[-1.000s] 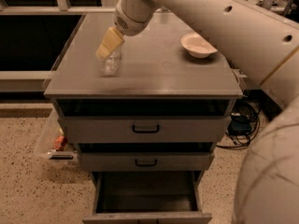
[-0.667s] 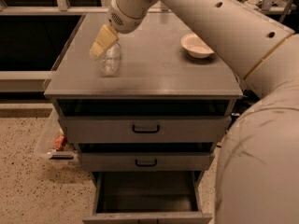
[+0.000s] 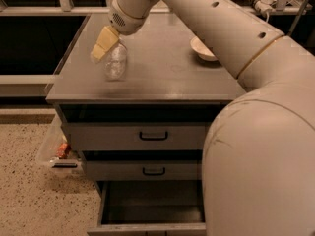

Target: Place water bottle into bottom drawer

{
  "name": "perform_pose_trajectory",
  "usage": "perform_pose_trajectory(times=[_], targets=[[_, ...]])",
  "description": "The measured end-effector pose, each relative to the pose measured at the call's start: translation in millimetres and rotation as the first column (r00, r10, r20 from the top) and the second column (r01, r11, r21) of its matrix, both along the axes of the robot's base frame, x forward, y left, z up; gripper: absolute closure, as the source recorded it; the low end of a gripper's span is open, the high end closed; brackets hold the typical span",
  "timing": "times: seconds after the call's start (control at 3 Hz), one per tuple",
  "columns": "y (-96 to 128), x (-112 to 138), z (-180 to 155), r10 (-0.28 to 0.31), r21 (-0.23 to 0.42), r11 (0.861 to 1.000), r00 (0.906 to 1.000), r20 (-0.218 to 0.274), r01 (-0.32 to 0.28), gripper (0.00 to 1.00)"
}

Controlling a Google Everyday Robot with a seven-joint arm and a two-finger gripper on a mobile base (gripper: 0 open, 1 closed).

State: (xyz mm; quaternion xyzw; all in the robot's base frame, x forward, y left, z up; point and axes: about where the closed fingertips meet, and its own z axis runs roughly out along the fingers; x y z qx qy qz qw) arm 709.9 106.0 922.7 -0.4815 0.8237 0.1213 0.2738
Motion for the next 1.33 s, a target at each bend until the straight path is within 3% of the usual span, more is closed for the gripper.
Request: perform_pose_trajectory(times=[0.67,1.0,1.33], targets=[[-3.2,12.6,-27.7,-0.034,-0.042,0.999,0.9983,-0.047,0.032,0.0],[11.9,18.4,-59.7,-0.056,-0.083,0.995,0.9939,-0.095,0.048,0.0],[8.7,19.8,-63.8,-0.062,-0.086,0.995,0.9929,-0.101,0.054,0.0]])
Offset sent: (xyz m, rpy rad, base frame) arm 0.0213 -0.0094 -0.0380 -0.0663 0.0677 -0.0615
